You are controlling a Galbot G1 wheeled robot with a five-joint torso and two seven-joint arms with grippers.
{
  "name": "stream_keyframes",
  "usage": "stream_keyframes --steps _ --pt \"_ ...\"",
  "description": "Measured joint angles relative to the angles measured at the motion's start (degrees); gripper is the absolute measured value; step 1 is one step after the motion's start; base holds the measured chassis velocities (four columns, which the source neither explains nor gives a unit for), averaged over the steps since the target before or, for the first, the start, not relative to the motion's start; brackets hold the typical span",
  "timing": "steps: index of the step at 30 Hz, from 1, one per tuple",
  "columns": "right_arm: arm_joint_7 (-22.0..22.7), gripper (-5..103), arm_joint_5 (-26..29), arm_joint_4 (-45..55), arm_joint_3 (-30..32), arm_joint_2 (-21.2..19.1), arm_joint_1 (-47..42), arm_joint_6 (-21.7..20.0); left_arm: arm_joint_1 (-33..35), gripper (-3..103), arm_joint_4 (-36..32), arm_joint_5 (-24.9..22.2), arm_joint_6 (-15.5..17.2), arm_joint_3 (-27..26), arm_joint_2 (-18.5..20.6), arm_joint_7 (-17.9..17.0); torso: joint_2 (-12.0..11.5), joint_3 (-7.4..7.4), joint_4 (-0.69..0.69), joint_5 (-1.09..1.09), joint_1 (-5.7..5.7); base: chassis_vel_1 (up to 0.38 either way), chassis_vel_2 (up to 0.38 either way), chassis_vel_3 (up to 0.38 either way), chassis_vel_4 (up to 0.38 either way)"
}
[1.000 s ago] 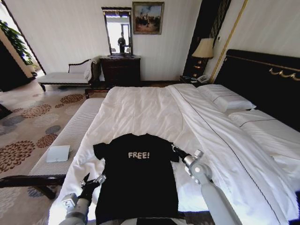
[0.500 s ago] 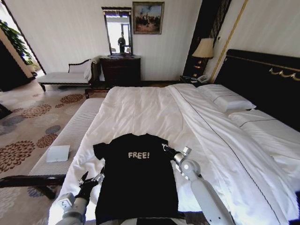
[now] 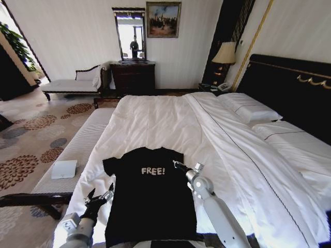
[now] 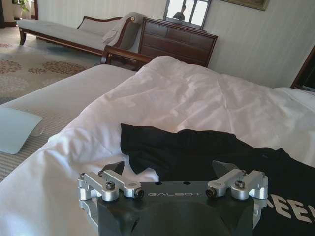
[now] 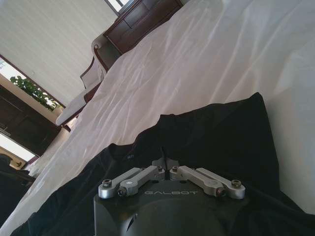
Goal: Fold the clothes on the bed.
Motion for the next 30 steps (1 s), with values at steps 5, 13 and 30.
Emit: stream_keyframes --steps 5,13,30 --pt "0.0 0 -0.7 -1.5 -0.5 1.0 0.5 0.1 0.3 100 -0.2 -0.1 0.0 -0.3 -0.3 0.0 0.0 0.0 0.0 0.01 0.0 0.0 0.0 0.0 0.0" --pt "-0.6 0 -1.6 -4.9 -0.4 2.1 1.2 1.3 0.4 100 -0.2 -0.1 0.0 -0.9 -0.6 -0.3 0.0 0.0 0.0 0.0 0.0 0.0 0.0 0.0 0.0" --pt "1.1 18 -1.3 -3.2 -2.0 4.0 0.9 1.0 0.9 100 -0.2 -1.2 0.0 -2.7 -1.3 -0.4 0.0 0.0 0.0 0.01 0.0 0.0 0.0 0.0 0.0"
